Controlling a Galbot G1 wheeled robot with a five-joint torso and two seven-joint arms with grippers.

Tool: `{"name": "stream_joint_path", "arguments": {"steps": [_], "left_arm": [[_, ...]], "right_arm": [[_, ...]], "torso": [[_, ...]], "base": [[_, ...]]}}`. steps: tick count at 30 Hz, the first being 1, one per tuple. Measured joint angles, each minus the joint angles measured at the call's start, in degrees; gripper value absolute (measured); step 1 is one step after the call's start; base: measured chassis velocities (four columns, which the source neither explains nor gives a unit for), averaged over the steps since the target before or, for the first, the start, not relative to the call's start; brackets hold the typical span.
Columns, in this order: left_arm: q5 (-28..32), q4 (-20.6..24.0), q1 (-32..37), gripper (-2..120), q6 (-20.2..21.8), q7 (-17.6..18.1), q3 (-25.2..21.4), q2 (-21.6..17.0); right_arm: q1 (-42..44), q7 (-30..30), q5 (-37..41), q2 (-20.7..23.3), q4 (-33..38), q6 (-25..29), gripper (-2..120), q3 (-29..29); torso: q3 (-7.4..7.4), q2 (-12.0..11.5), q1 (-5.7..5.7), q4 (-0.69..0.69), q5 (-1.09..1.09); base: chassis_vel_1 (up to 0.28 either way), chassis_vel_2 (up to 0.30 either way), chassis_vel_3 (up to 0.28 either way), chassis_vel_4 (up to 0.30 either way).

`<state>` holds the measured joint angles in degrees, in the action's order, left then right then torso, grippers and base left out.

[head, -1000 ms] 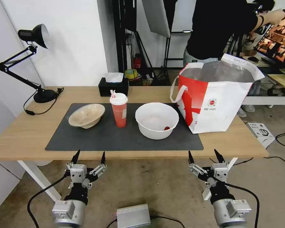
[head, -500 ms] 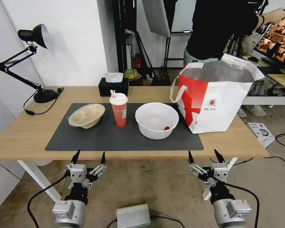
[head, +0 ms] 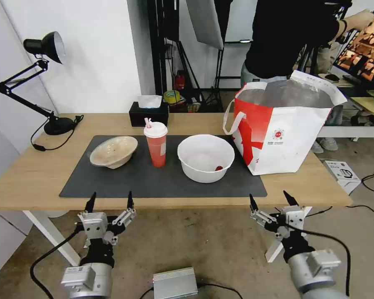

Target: Pick up the trash from the table and place it into the takeout bag.

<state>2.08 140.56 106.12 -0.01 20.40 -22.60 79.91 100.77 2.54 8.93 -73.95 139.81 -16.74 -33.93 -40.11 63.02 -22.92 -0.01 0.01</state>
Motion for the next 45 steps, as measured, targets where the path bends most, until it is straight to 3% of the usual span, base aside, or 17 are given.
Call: {"name": "stream_joint_path", "arguments": {"steps": [8,15,20,21,23,27,45], "left_arm": [[-0.14,0.98,0.71,100,-2.44,1.5,0.21,-0.46],[-0.29,0.75,0.76,100,-2.48,1.33,0.29,-0.48],[-0.19,0.39,0.72,100,-2.47,1.25,0.26,-0.74],[-0.14,0.23,0.68,100,-2.37,1.22,0.29,-0.75],[-0.14,0.2,0.68,100,-2.36,1.22,0.3,-0.73],[-0.42,-0.14,0.66,100,-2.31,1.27,0.2,-0.05],[-1.43,-1.29,1.01,100,-2.32,1.01,0.39,2.63]], "right_arm": [[-1.8,1.68,6.42,9.19,3.63,-12.43,100,-1.72],[-2.2,1.46,6.24,10.36,3.67,-12.36,100,-1.59],[-4.09,-1.21,6.27,12.81,3.51,-8.82,100,-1.71],[-5.72,-3.51,6.68,15.52,2.05,-4.97,100,-1.9],[-6.05,-3.89,6.97,16.08,1.68,-4.18,100,-1.93],[-9.99,-7.54,11.74,22.36,-1.99,2.18,100,-2.38],[-19.86,-15.65,16.24,30.89,-8.41,10.77,100,0.21]], "torso": [[0.0,0.0,0.0,0.02,-0.02],[0.0,0.0,0.0,0.0,0.0],[0.0,0.0,0.0,0.0,-0.01],[0.0,0.0,0.0,0.01,-0.02],[0.0,0.0,0.0,0.01,-0.01],[-0.01,0.0,0.0,0.02,-0.01],[-0.01,0.0,0.0,0.01,0.0]], "base": [[0.0,0.0,0.0,0.0],[0.0,0.0,0.0,0.0],[0.0,0.0,0.0,0.0],[0.0,0.0,0.0,0.0],[0.0,0.0,0.0,0.0],[0.0,0.0,0.0,0.0],[0.0,0.0,0.0,0.0]]}}
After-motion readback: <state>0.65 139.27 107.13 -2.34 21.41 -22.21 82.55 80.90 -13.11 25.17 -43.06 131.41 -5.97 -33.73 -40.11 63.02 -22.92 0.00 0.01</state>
